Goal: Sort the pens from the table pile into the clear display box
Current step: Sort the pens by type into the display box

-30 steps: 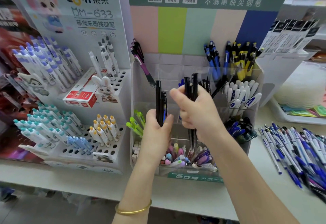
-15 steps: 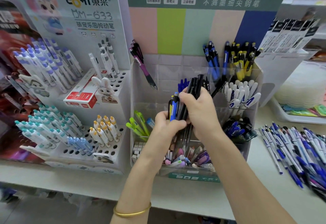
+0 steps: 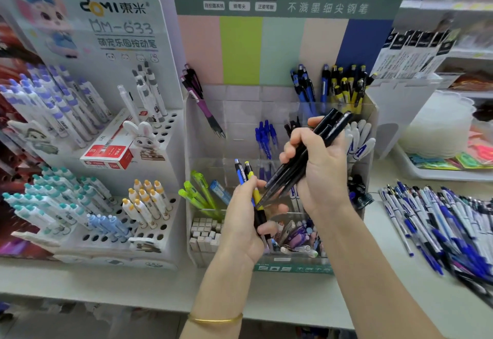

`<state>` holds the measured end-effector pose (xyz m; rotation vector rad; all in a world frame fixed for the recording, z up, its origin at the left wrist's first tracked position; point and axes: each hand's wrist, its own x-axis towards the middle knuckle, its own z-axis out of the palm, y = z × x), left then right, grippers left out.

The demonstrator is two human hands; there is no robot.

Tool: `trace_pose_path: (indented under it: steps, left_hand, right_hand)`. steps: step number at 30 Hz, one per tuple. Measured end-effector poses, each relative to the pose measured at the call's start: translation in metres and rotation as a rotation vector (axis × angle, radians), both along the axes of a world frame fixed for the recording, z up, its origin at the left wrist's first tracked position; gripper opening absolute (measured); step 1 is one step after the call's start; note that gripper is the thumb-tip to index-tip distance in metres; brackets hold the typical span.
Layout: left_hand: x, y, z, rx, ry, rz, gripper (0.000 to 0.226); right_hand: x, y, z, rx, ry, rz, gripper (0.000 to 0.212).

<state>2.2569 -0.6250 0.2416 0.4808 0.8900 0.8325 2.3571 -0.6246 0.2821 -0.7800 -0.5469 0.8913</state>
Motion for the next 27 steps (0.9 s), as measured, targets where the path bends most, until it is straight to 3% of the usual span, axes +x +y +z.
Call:
trace_pose_path:
  steps: [3,7,11,16,21,27]
  left_hand:
    - [0.013,-0.003,-0.005,-0.015,-0.01,0.041,0.025]
    - [0.03,-0.009,-0.013,0.041,0.116,0.013,0.019]
    - [0.041,-0.013,-0.016,0.097,0.174,0.004,0.019]
    - [0.045,-0.013,-0.011,0.171,0.214,-0.072,0.018]
    - [0.043,-0.003,-0.005,0.244,0.269,-0.052,0.016]
    - [0.043,0.005,0.0,0.216,0.188,-0.023,0.007]
  right_hand:
    - [-0.004,-0.01,-0.005,-0.004,-0.04,-0.046,0.027]
    - [-0.005,-0.026,-0.016,-0.096,-0.097,-0.109,0.01]
    - [0.01,-0.036,-0.021,-0.283,-0.383,-0.228,0.022]
    - [0.038,-0.041,-0.006,-0.443,-0.632,-0.168,0.029]
    - [0.064,-0.019,0.031,-0.353,-0.736,-0.498,0.027]
    - [0.053,0.024,0.025,-0.53,-1.36,-0.552,0.017]
